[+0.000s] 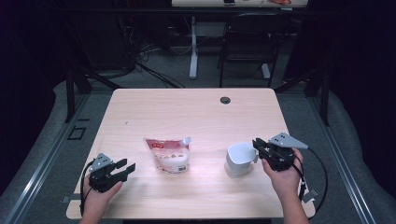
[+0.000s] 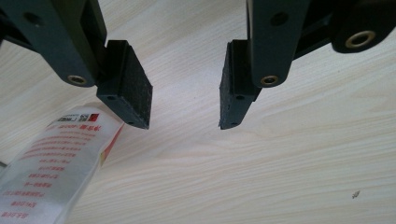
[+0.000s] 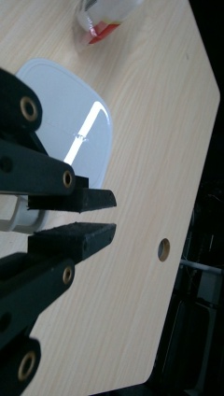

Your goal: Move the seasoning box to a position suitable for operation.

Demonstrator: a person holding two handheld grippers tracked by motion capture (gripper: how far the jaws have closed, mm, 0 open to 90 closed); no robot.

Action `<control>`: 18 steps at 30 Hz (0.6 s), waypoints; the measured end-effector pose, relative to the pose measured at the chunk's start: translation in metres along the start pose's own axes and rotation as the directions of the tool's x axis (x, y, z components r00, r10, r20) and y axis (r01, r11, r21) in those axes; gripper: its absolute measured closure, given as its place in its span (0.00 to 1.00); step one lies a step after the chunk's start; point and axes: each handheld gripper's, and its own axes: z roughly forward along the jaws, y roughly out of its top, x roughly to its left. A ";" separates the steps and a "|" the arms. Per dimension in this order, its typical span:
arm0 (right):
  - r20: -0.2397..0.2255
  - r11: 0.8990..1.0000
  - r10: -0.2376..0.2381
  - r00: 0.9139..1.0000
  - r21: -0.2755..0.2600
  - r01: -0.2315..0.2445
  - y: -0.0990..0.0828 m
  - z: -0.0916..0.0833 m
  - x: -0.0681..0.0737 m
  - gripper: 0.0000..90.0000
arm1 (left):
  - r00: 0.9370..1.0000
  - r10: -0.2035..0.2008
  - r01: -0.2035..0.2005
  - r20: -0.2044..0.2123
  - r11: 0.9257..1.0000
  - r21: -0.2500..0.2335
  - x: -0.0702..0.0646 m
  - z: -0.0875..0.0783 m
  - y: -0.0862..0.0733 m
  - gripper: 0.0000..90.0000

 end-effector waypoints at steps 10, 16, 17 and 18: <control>-0.009 0.999 -0.026 1.000 0.035 0.027 -0.004 0.002 0.006 1.00 | 1.000 0.000 0.000 0.004 1.000 -0.001 0.001 0.000 0.000 0.61; -0.011 0.997 -0.036 0.999 0.063 0.037 -0.007 0.005 0.008 1.00 | 1.000 -0.002 0.002 0.005 1.000 -0.003 0.000 -0.001 0.001 0.61; -0.008 0.997 -0.040 0.999 0.070 0.040 -0.007 0.006 0.008 1.00 | 1.000 -0.001 0.001 0.005 1.000 0.003 0.000 -0.001 0.001 0.62; -0.006 0.997 -0.039 0.999 0.069 0.040 -0.007 0.006 0.008 1.00 | 1.000 -0.002 0.002 0.003 1.000 0.000 0.000 -0.001 0.000 0.62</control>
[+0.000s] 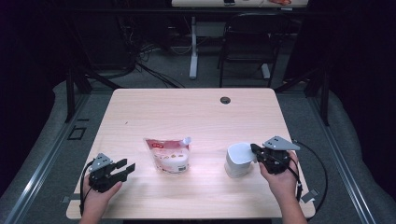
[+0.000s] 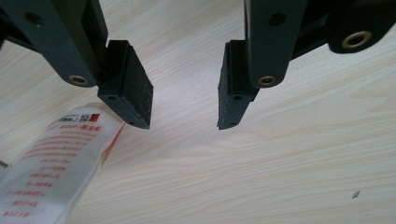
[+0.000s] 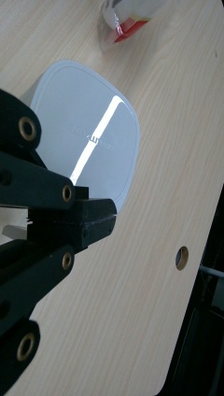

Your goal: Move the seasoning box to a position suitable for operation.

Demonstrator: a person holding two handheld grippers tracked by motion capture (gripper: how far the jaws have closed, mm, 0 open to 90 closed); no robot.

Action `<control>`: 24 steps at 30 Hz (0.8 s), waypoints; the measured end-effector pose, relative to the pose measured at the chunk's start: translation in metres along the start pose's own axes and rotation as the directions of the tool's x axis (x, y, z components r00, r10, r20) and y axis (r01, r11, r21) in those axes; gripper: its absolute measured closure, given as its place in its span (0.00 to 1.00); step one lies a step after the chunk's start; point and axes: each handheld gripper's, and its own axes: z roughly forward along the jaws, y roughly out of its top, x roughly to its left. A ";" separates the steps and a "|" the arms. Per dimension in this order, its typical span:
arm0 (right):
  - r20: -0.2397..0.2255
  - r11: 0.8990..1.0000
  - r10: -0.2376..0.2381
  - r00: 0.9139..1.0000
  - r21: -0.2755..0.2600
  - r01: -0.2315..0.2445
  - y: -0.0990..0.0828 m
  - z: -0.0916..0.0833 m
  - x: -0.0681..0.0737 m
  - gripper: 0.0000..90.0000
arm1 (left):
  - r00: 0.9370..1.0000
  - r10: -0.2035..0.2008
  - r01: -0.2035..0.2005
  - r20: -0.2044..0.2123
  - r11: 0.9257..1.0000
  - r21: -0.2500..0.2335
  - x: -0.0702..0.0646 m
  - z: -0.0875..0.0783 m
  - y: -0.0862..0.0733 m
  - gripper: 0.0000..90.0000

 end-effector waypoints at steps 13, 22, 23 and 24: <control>-0.024 0.999 0.034 0.999 -0.008 -0.034 -0.002 0.000 -0.006 1.00 | 1.000 -0.009 0.009 0.018 1.000 -0.024 -0.001 -0.009 0.003 0.67; -0.035 0.999 0.050 0.998 -0.017 -0.051 -0.004 0.000 -0.009 1.00 | 0.997 0.023 -0.021 0.070 0.999 -0.036 -0.013 -0.022 0.008 0.79; -0.039 0.998 0.052 0.998 -0.018 -0.053 -0.004 0.000 -0.009 1.00 | 0.997 0.027 -0.025 0.073 0.999 -0.036 -0.015 -0.023 0.008 0.80; -0.039 0.998 0.055 0.998 -0.017 -0.056 -0.004 0.000 -0.010 1.00 | 0.997 0.033 -0.030 0.077 0.999 -0.038 -0.017 -0.023 0.009 0.81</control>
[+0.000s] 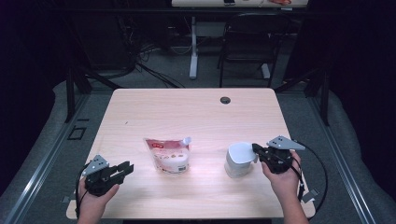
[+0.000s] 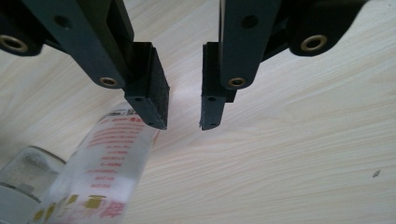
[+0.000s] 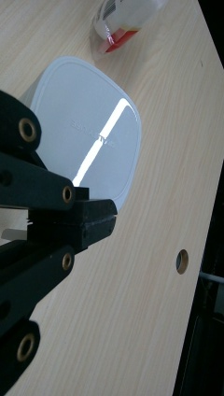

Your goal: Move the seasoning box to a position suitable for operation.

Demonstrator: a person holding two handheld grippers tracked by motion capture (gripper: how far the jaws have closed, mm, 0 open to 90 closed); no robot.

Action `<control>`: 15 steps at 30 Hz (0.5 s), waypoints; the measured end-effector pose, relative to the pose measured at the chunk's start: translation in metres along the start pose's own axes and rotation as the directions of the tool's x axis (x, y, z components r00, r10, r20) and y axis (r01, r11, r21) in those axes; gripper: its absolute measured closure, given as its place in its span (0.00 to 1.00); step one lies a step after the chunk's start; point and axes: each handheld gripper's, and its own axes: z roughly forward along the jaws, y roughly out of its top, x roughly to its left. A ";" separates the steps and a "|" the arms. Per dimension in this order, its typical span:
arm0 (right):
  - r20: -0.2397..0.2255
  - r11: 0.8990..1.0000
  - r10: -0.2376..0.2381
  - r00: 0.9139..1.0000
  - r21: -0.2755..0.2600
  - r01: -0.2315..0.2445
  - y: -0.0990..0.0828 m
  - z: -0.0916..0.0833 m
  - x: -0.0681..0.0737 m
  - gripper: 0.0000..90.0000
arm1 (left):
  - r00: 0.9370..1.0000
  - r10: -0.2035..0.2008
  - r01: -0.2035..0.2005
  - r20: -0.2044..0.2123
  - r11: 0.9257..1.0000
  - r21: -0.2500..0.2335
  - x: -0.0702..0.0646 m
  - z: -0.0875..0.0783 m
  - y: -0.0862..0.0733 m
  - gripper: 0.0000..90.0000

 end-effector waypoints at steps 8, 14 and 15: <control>-0.008 1.000 0.008 1.000 -0.003 -0.008 0.000 0.000 -0.001 1.00 | 0.998 0.047 -0.047 0.039 0.999 0.010 -0.015 0.000 0.004 0.88; -0.013 1.000 0.020 1.000 -0.006 -0.020 -0.001 0.000 -0.002 1.00 | 0.994 0.096 -0.097 0.057 0.995 0.016 -0.029 0.004 0.006 0.95; -0.015 1.000 0.023 1.000 -0.007 -0.023 -0.001 0.000 -0.002 1.00 | 0.993 0.101 -0.103 0.061 0.995 0.018 -0.031 0.006 0.006 0.96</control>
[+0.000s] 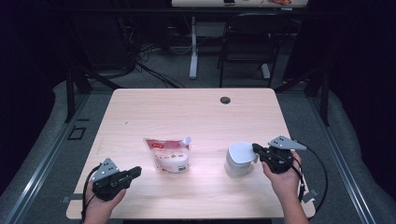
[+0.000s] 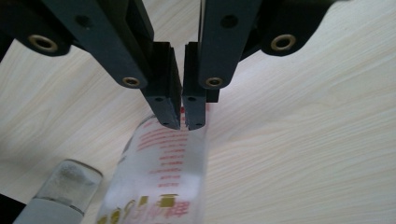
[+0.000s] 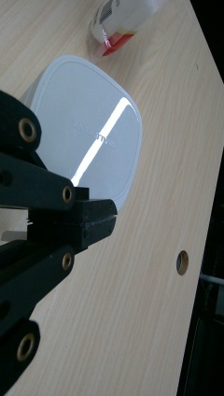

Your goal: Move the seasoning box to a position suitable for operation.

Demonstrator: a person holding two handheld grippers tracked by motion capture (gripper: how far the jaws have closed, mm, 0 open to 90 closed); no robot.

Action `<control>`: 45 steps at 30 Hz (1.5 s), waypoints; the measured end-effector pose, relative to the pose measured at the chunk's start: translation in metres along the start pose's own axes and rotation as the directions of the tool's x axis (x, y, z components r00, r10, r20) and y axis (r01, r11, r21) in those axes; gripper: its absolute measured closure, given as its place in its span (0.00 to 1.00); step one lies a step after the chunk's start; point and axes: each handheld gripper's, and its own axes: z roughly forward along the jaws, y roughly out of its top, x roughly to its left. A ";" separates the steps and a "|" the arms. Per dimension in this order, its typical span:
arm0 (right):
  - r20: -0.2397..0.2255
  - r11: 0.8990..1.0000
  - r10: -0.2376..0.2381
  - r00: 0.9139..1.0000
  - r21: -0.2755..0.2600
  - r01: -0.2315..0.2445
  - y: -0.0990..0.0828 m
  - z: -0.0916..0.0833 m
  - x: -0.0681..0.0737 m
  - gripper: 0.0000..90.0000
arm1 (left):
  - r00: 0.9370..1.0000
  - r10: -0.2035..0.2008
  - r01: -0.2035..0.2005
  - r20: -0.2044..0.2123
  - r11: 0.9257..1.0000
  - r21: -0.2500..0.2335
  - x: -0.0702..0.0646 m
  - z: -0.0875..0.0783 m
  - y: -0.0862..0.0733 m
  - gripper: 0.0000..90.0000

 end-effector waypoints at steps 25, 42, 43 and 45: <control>0.004 1.000 0.005 1.000 -0.007 -0.005 -0.002 0.000 -0.002 1.00 | 0.977 0.098 -0.111 0.187 0.992 0.062 -0.067 0.059 0.029 1.00; 0.025 0.999 0.004 1.000 0.048 -0.005 -0.009 0.006 -0.008 1.00 | 0.949 0.140 -0.149 0.282 0.989 0.007 -0.112 0.109 0.060 1.00; 0.026 0.999 0.004 1.000 0.051 -0.005 -0.009 0.006 -0.008 1.00 | 0.949 0.139 -0.146 0.285 0.989 0.005 -0.115 0.111 0.061 1.00; 0.018 0.999 0.013 1.000 0.050 -0.014 -0.010 0.007 -0.008 1.00 | 0.947 0.145 -0.154 0.286 0.988 0.006 -0.118 0.114 0.062 1.00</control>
